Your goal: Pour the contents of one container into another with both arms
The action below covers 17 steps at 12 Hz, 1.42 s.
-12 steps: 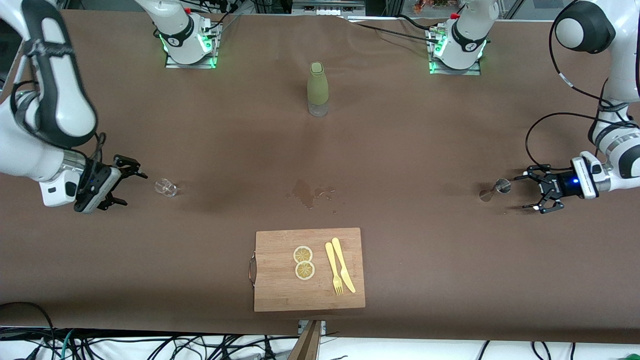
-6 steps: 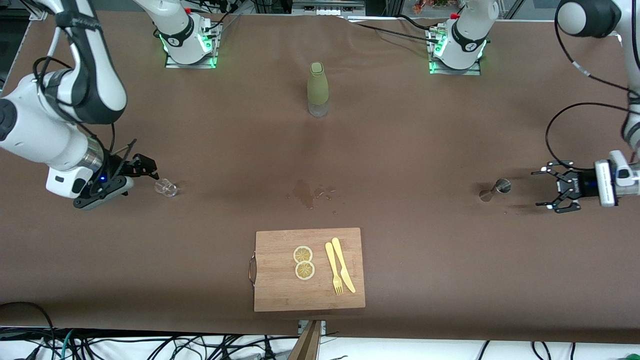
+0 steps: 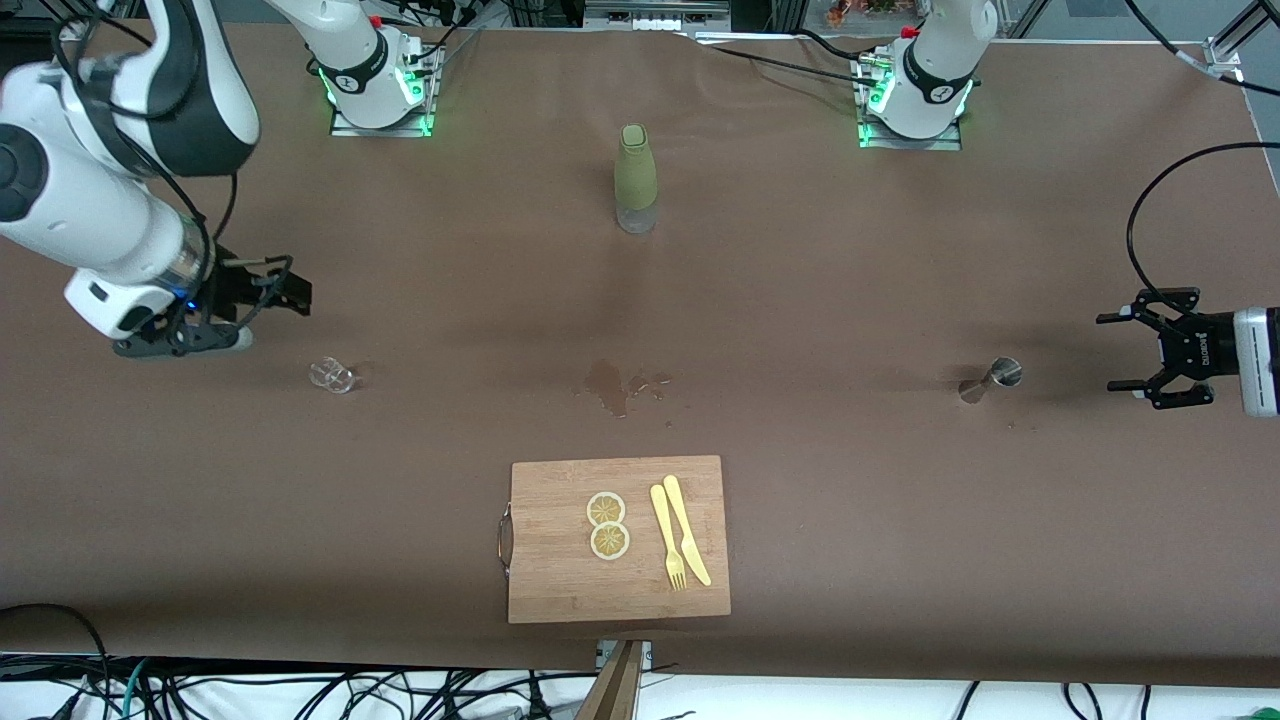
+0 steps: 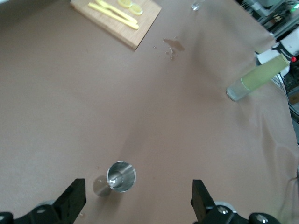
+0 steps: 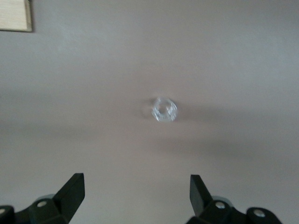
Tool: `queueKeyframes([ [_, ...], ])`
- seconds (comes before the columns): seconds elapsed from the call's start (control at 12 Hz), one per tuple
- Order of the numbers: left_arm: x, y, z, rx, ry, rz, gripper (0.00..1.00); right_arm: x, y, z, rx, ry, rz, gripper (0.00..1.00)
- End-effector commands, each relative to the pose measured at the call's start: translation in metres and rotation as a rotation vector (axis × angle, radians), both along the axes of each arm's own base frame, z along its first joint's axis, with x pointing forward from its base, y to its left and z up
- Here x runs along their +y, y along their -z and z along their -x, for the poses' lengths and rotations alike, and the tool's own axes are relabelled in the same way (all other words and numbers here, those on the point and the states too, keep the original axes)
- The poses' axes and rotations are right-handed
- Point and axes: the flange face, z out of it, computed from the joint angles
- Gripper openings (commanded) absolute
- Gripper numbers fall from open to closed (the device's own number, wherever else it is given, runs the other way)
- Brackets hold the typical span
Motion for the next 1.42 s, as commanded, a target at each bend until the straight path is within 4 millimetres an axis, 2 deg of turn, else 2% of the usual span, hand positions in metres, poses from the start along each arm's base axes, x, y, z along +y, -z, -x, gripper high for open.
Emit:
queueKeyframes([
  [0.0,-0.029,-0.049,-0.006,0.068,-0.063,-0.165,1.0,-0.035,-0.048,0.005,0.021,0.086,0.031,1.0],
  [0.08,-0.042,-0.065,-0.006,0.093,-0.087,-0.22,1.0,-0.054,-0.07,0.012,-0.006,0.115,0.033,1.0],
  [0.25,-0.068,-0.094,-0.005,0.135,-0.136,-0.322,1.0,-0.075,-0.095,0.021,-0.008,0.16,0.017,1.0],
  [0.42,-0.091,-0.119,0.0,0.173,-0.205,-0.416,1.0,-0.083,-0.121,0.023,-0.02,0.173,0.018,1.0],
  [0.5,-0.103,-0.129,0.002,0.188,-0.229,-0.459,1.0,-0.09,-0.124,0.024,-0.01,0.179,0.016,1.0],
  [0.67,-0.115,-0.145,0.007,0.198,-0.275,-0.49,1.0,-0.105,-0.125,0.026,-0.012,0.215,-0.02,1.0],
  [0.92,-0.143,-0.162,0.012,0.235,-0.36,-0.56,1.0,-0.113,-0.122,0.022,-0.038,0.234,-0.07,1.0],
  [1.17,-0.185,-0.185,0.026,0.301,-0.502,-0.684,1.0,-0.11,-0.124,0.02,-0.05,0.215,-0.048,1.0],
  [1.34,-0.202,-0.203,0.037,0.314,-0.558,-0.725,1.0,-0.106,-0.124,0.015,-0.076,0.194,-0.042,1.0],
])
